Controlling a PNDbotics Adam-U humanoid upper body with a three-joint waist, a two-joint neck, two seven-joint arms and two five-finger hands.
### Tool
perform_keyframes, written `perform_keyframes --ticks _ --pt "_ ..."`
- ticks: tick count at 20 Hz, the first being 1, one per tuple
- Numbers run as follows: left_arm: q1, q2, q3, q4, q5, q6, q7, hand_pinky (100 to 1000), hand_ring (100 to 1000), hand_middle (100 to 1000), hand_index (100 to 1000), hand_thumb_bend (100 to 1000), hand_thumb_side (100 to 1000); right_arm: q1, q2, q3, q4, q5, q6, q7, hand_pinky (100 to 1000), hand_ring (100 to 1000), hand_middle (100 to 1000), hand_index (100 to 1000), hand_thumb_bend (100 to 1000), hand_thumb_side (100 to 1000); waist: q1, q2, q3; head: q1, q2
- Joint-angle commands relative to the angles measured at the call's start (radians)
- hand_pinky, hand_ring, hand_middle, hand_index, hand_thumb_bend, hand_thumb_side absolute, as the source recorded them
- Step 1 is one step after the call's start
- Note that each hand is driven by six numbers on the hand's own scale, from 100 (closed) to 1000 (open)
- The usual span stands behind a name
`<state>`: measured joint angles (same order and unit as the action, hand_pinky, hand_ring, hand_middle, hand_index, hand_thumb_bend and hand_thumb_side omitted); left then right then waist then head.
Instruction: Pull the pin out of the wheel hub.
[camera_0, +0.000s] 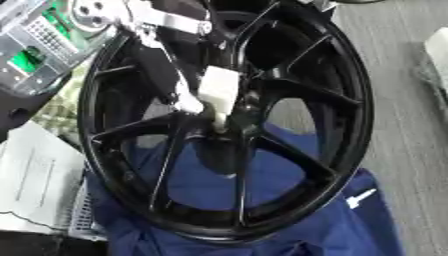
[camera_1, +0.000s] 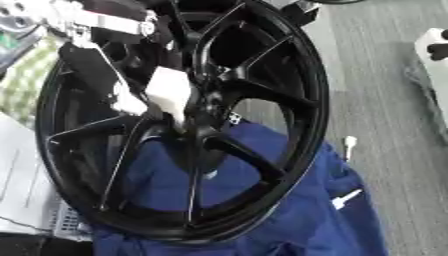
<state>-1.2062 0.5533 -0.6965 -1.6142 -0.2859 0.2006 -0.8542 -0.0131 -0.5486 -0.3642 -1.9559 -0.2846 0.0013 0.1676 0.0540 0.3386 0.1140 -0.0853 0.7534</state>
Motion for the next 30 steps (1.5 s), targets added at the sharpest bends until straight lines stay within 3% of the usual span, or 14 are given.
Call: perform_keyframes --ticks 1,9,12,19,24,30 --pt "-0.019 0.004 0.011 0.004 -0.005 -0.003 -0.002 771 653 574 725 424 329 -0.007 -0.011 -0.014 -0.005 0.005 0.001 0.003 1000 807 552 739 100 619 -0.006 -0.016 0.0 0.006 -0.015" --pt "-0.019 -0.016 0.013 0.021 0.007 0.023 0.048 752 599 511 669 351 301 -0.006 -0.004 -0.017 0.002 0.01 0.0 0.008 1000 807 549 739 100 623 -0.01 -0.012 -0.003 0.008 -0.017" --pt "-0.017 -0.019 0.012 0.023 0.013 0.039 0.071 739 572 466 617 292 263 -0.006 -0.002 -0.018 0.004 0.014 0.0 0.01 1000 807 549 739 100 624 -0.01 -0.011 -0.005 0.008 -0.018" --pt "-0.013 -0.019 0.015 0.017 0.027 0.055 0.101 722 530 377 509 266 176 -0.006 0.001 -0.02 0.007 0.015 0.0 0.013 1000 808 549 740 100 625 -0.01 -0.011 -0.007 0.005 -0.017" --pt "0.0 0.018 0.06 -0.038 0.067 0.071 0.125 719 506 329 459 241 135 -0.001 0.002 -0.022 0.01 0.02 0.0 0.014 1000 808 550 740 100 625 -0.009 -0.014 -0.006 -0.002 -0.017" --pt "0.029 0.083 0.156 -0.132 0.13 0.094 0.165 721 482 283 415 221 100 0.0 -0.002 -0.027 0.018 0.019 -0.001 0.011 1000 808 550 741 100 623 -0.009 -0.02 -0.001 -0.013 -0.016"
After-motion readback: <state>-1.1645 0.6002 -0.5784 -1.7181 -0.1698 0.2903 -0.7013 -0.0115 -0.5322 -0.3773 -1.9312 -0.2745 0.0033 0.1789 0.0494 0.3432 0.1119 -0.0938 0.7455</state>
